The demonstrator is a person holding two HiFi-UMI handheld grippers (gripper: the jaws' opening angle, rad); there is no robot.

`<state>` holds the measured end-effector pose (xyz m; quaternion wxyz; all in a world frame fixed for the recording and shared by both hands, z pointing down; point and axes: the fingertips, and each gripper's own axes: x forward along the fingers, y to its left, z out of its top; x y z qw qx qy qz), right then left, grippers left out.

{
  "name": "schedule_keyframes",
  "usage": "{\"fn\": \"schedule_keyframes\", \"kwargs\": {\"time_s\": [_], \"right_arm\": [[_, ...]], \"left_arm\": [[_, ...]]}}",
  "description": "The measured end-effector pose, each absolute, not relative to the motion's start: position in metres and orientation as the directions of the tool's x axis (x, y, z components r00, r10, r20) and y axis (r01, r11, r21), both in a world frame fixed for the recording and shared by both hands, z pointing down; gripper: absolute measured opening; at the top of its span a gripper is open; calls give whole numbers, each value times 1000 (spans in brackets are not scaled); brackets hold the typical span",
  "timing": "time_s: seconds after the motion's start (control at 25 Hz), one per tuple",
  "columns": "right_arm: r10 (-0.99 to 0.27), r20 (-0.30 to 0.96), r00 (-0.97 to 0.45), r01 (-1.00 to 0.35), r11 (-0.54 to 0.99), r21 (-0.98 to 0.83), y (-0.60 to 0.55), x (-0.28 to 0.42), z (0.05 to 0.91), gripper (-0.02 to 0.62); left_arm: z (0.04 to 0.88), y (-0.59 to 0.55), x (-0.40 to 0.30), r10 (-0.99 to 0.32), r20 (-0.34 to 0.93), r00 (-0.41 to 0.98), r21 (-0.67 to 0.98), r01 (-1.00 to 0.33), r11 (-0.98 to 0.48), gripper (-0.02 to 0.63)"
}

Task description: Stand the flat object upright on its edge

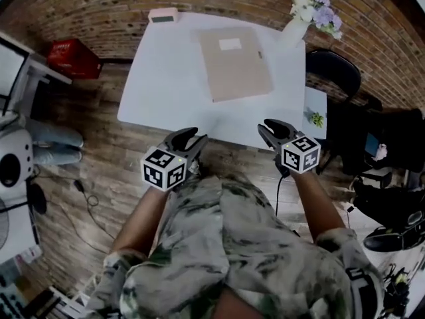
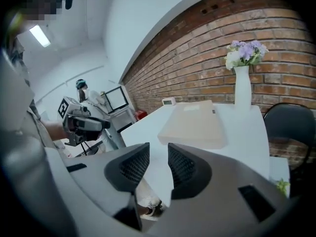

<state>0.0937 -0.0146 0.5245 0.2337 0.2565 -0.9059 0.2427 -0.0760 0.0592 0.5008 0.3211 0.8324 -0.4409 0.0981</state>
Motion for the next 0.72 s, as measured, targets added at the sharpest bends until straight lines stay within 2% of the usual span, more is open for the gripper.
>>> {"fn": "schedule_keyframes", "kwargs": {"time_s": [0.28,0.48,0.72], "right_arm": [[-458,596,-660,-703,656,-274,-78,77,537,135],[-462,627,-627,-737,612,-285,-121,79,548,142],[-441,665,-602,-735,632,-247,-198,83,556,149]], "left_arm": [[521,2,-122,-579,470,666,438,-746,-502,137],[539,-42,-134,-567,464,681,511,-728,-457,137],[554,-106,-131,-565,475,675,579,-723,-377,138]]}}
